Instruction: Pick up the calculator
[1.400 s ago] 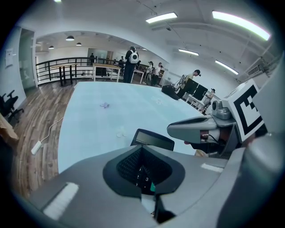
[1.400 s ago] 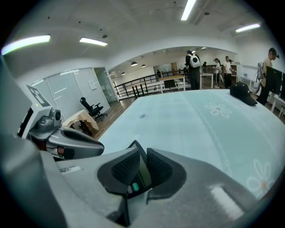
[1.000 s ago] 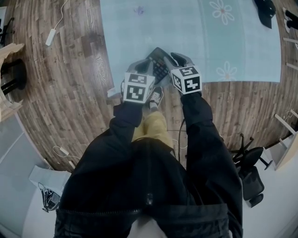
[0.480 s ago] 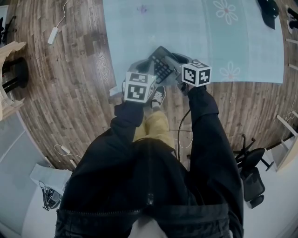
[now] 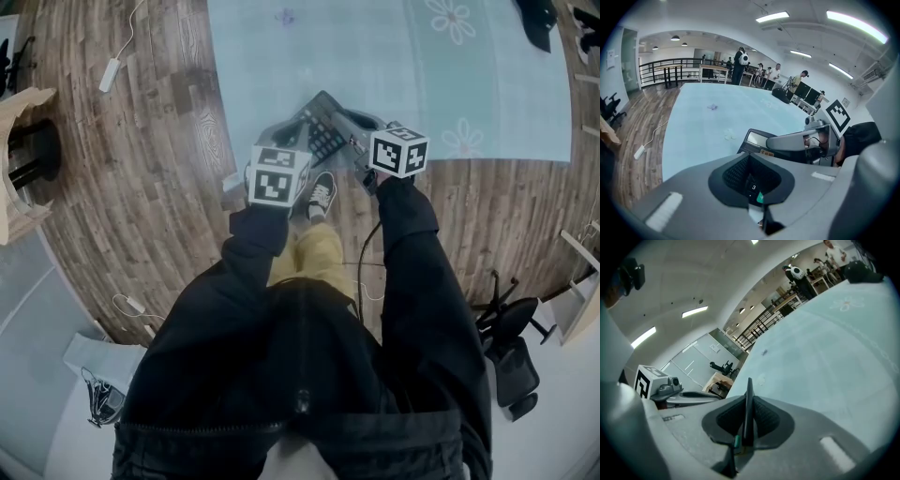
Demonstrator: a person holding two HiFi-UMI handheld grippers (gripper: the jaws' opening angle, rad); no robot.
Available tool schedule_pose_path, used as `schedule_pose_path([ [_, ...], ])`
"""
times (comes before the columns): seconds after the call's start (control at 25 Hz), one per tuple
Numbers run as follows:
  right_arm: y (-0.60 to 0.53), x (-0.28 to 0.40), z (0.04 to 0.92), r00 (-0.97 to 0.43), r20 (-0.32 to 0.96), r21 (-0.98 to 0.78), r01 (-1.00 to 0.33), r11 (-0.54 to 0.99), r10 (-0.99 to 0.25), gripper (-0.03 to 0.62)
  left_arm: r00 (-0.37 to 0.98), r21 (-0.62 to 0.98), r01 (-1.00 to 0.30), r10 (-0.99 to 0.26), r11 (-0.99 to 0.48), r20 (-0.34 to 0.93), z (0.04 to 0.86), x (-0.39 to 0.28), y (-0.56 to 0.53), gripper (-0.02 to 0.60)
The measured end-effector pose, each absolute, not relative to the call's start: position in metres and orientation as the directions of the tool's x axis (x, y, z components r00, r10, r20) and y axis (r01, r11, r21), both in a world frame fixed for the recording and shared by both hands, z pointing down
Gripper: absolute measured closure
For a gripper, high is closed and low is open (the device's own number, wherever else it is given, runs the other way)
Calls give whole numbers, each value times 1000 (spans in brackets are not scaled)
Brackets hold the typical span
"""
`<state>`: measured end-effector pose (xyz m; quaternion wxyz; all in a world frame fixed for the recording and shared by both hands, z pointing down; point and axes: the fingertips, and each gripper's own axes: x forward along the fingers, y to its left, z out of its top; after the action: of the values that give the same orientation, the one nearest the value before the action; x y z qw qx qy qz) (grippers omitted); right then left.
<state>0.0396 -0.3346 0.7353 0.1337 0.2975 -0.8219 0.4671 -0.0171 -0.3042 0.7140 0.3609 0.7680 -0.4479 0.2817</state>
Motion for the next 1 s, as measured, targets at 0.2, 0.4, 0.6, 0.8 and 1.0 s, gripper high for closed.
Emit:
schedule_pose_path([
  [0.2, -334, 46, 708, -724, 517, -596, -687, 416, -456, 548, 436, 291, -894, -514, -340, 739, 695, -22, -305, 583],
  [0.4, -339, 70, 654, -642, 467, -544, -751, 374, -609, 548, 432, 283, -899, -566, -335, 702, 663, -26, -309, 583],
  [0.6, -337, 91, 585, -546, 406, -464, -814, 349, -733, 548, 437, 273, -898, -639, -344, 633, 613, -27, -315, 583],
  [0.8, -335, 101, 508, -470, 321, -387, -857, 339, -822, 548, 455, 248, -890, -713, -382, 533, 547, -20, -325, 583],
  [1.0, -333, 105, 434, -420, 229, -293, -890, 349, -878, 548, 478, 221, -878, -764, -424, 433, 480, -13, -335, 583],
])
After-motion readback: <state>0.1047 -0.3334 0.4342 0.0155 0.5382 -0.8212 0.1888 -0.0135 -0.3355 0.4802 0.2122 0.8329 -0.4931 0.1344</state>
